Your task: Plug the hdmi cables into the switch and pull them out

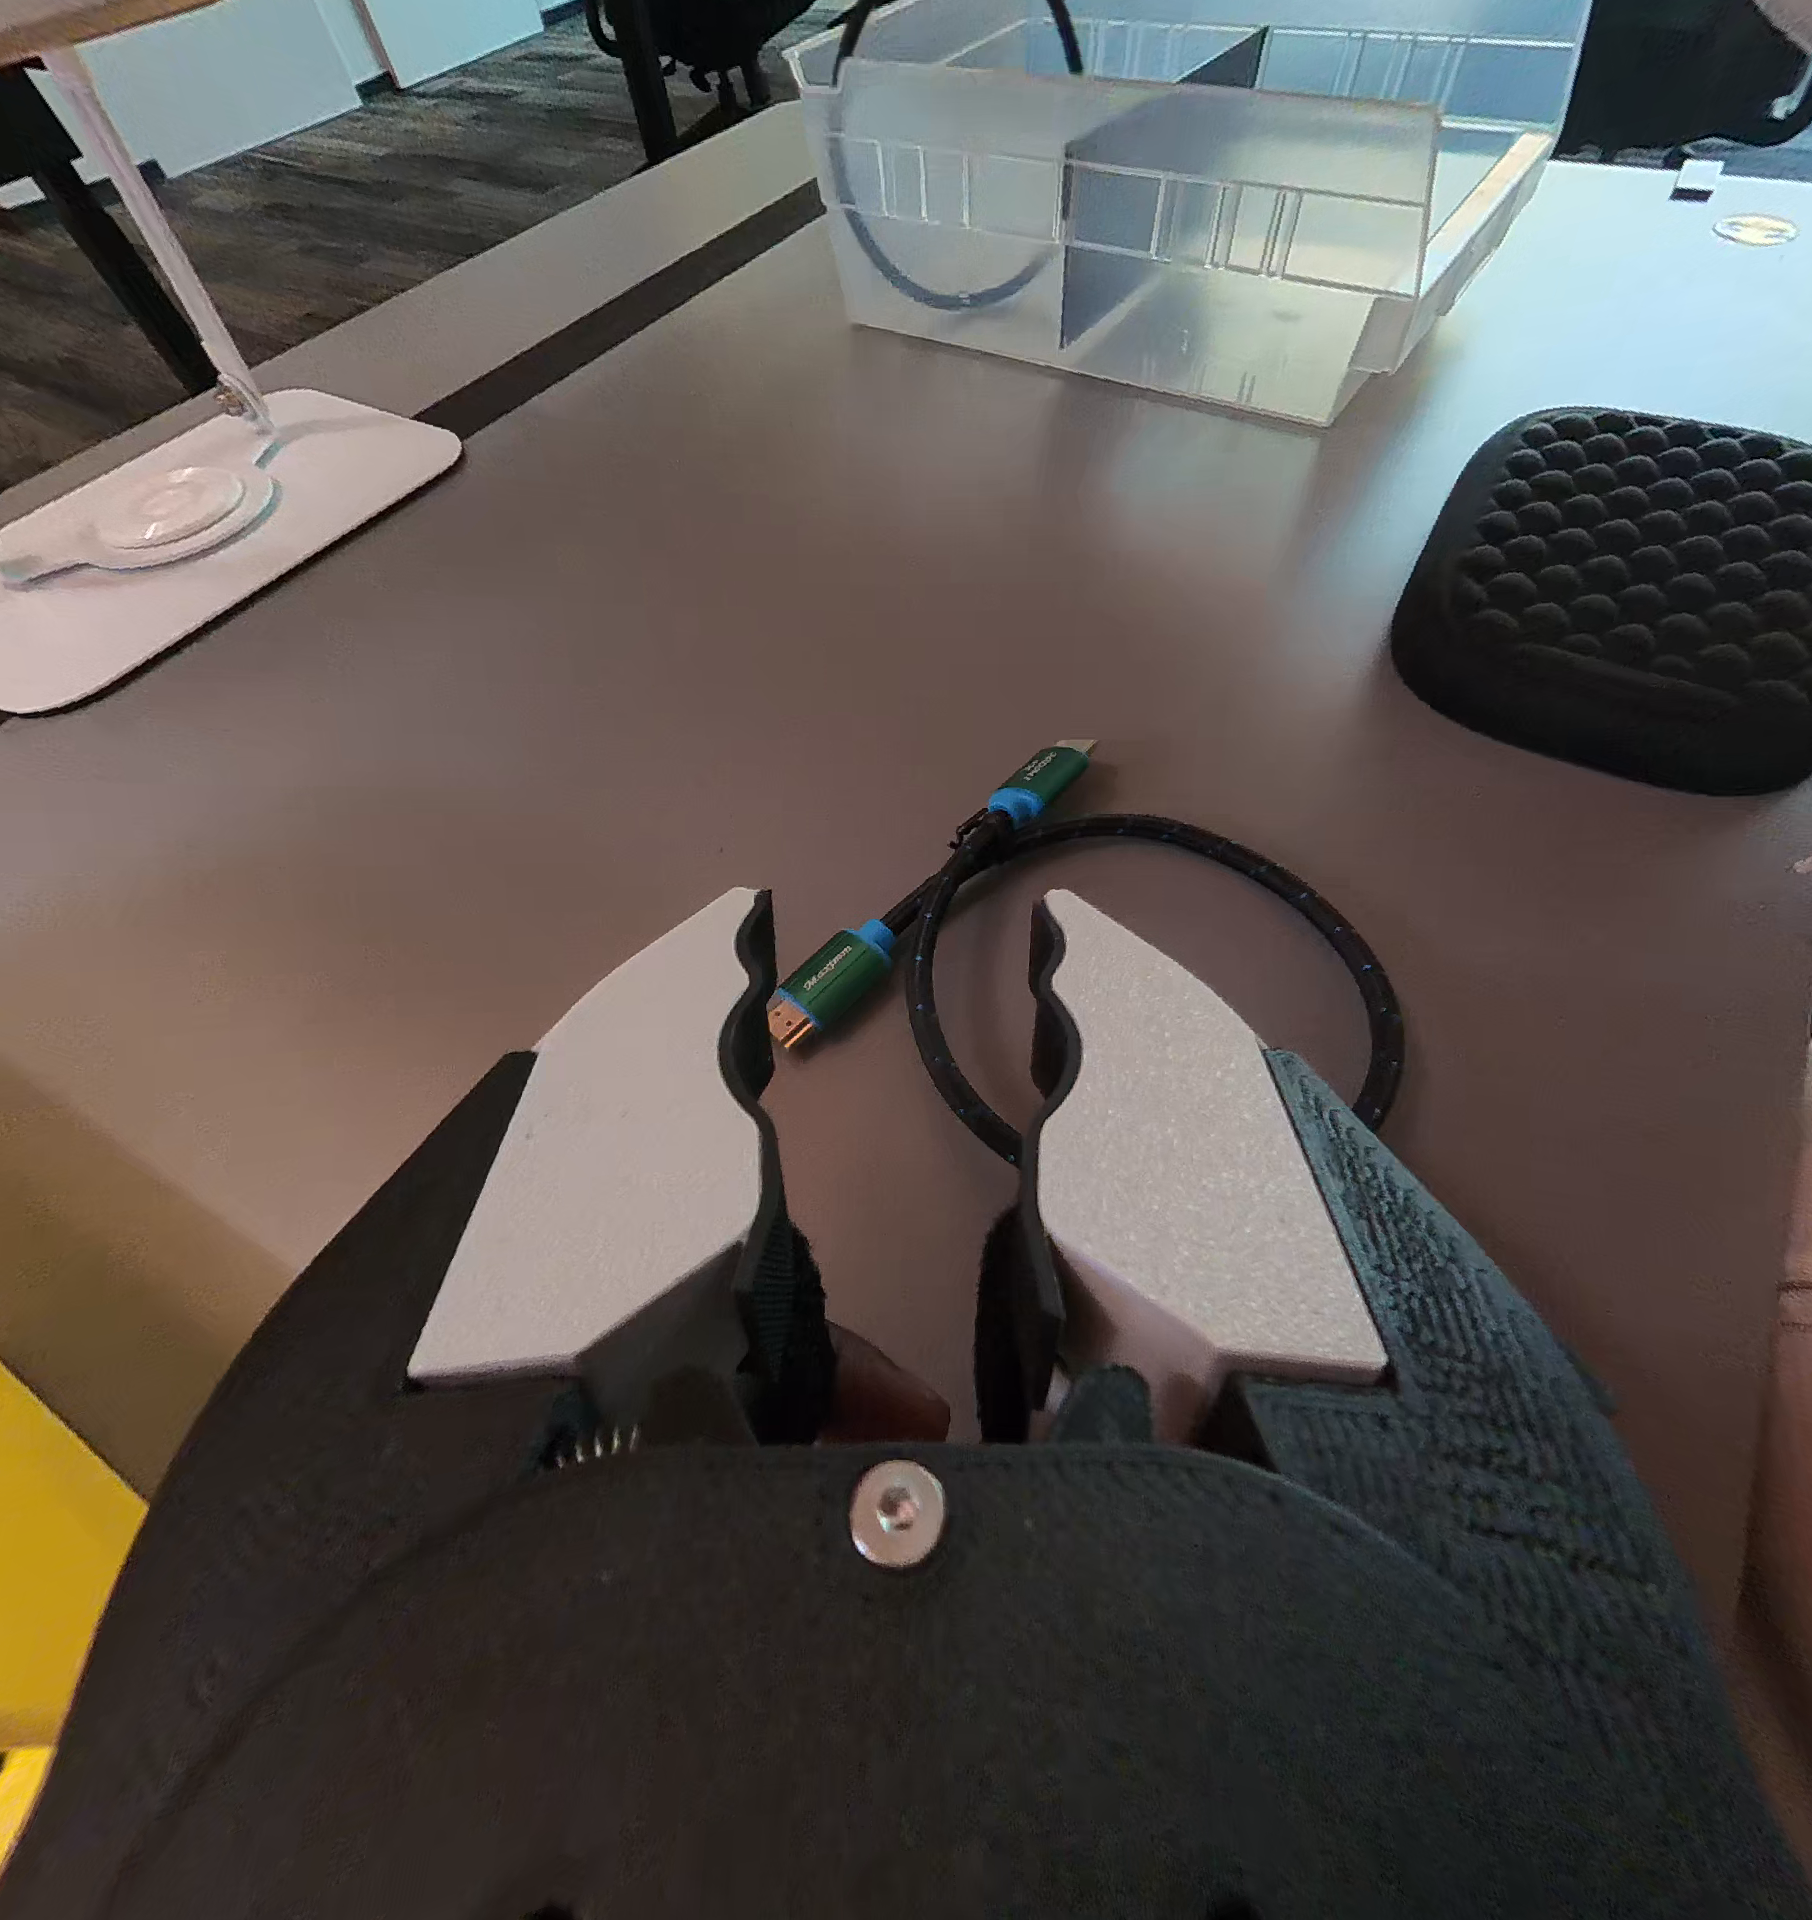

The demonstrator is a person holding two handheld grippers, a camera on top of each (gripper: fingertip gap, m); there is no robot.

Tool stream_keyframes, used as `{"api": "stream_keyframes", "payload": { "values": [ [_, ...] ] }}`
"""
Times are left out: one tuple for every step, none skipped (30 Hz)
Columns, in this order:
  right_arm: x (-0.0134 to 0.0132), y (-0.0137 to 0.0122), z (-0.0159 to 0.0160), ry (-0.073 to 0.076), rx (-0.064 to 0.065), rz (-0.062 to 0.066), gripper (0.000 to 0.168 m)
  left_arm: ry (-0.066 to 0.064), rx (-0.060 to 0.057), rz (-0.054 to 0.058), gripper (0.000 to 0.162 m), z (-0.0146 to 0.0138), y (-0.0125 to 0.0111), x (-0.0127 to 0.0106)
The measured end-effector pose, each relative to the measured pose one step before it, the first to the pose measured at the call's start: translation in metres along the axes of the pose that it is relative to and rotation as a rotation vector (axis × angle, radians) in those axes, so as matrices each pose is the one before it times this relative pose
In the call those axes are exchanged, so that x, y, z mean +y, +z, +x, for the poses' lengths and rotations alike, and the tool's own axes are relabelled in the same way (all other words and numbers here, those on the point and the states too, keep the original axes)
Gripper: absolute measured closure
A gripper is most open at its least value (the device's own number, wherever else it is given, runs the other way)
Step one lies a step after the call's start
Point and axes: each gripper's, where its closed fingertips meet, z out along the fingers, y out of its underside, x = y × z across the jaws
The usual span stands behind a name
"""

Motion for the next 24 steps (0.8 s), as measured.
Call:
{"api": "stream_keyframes", "payload": {
  "values": [
    [0.00724,0.00063,0.00614,0.0293,0.0246,-0.0388,0.154,-0.0020,-0.0021,0.0005,0.115,-0.00097,-0.00065,0.00000],
    [0.00786,0.00036,0.00579,0.0009,0.0343,-0.0446,0.152,-0.0017,-0.0018,0.0016,0.115,-0.00107,-0.00036,-0.00034],
    [0.00668,-0.00011,0.00737,-0.0103,0.0549,-0.0381,0.148,-0.0014,-0.0012,0.0020,0.115,-0.00108,-0.00011,-0.00038],
    [0.00650,-0.00011,0.00704,-0.0095,0.0569,-0.0394,0.143,-0.0010,0.0003,0.0015,0.115,-0.00073,0.00024,-0.00041],
    [0.00606,0.00018,0.00458,-0.0089,0.0426,-0.0379,0.137,-0.0002,0.0014,0.0009,0.115,-0.00054,0.00043,-0.00045],
    [0.00184,0.00002,0.00258,-0.0101,0.0326,-0.0118,0.134,0.0012,0.0017,0.0004,0.115,-0.00031,0.00053,-0.00036],
    [0.00005,-0.00016,0.00208,-0.0080,0.0310,-0.0012,0.131,0.0026,0.0020,-0.0002,0.115,-0.00005,0.00061,-0.00059],
    [0.00041,0.00042,0.00260,-0.0112,0.0315,-0.0077,0.127,0.0037,0.0023,-0.0005,0.115,0.00032,0.00066,-0.00051],
    [0.00036,0.00105,0.00222,-0.0158,0.0261,-0.0099,0.127,0.0043,0.0020,0.0003,0.115,0.00039,0.00054,-0.00066],
    [-0.00026,0.00139,0.00197,-0.0161,0.0181,-0.0067,0.127,0.0039,0.0021,0.0008,0.115,0.00050,0.00040,-0.00065],
    [-0.00161,0.00084,0.00233,-0.0178,0.0141,-0.0016,0.128,0.0033,0.0022,0.0005,0.115,0.00051,0.00030,-0.00045],
    [-0.00291,0.00070,0.00170,-0.0223,0.0092,0.0056,0.128,0.0028,0.0007,0.0001,0.115,0.00034,0.00008,-0.00032],
    [-0.00380,0.00088,0.00080,-0.0278,0.0029,0.0144,0.128,0.0018,-0.0010,-0.0001,0.115,-0.00003,-0.00003,0.00000],
    [-0.00161,0.00192,0.00136,-0.0166,0.0045,0.0099,0.128,-0.0001,-0.0020,0.0001,0.115,-0.00013,-0.00021,0.00019],
    [0.00350,0.00297,0.00234,0.0046,0.0057,-0.0221,0.126,-0.0022,-0.0019,0.0002,0.115,-0.00030,-0.00045,0.00021],
    [0.00756,0.00266,0.00269,0.0113,0.0078,-0.0552,0.120,-0.0040,-0.0016,0.0000,0.115,-0.00019,-0.00058,0.00030],
    [0.00870,0.00132,0.00156,0.0017,0.0075,-0.0658,0.112,-0.0045,-0.0025,-0.0003,0.115,-0.00048,-0.00074,0.00020],
    [0.00320,-0.00081,-0.00086,-0.0101,0.0020,-0.0243,0.110,-0.0036,-0.0043,-0.0003,0.115,-0.00065,-0.00118,0.00017],
    [-0.00235,-0.00277,0.00031,-0.0069,0.0202,0.0200,0.105,-0.0022,-0.0055,0.0003,0.115,-0.00093,-0.00137,0.00009],
    [-0.00319,-0.00349,0.00090,-0.0092,0.0239,0.0254,0.103,-0.0019,-0.0056,0.0015,0.115,-0.00098,-0.00128,-0.00007],
    [-0.00247,-0.00348,0.00203,-0.0040,0.0252,0.0179,0.101,-0.0030,-0.0043,0.0029,0.115,-0.00104,-0.00114,-0.00013],
    [-0.00208,-0.00344,0.00355,0.0039,0.0307,0.0131,0.098,-0.0048,-0.0014,0.0037,0.115,-0.00084,-0.00084,-0.00021],
    [-0.00258,-0.00372,0.00420,0.0105,0.0306,0.0162,0.094,-0.0056,0.0013,0.0043,0.115,-0.00059,-0.00028,-0.00030],
    [-0.00347,-0.00399,0.00307,0.0142,0.0211,0.0225,0.092,-0.0050,0.0025,0.0043,0.115,-0.00059,-0.00006,-0.00052]
  ]
}}
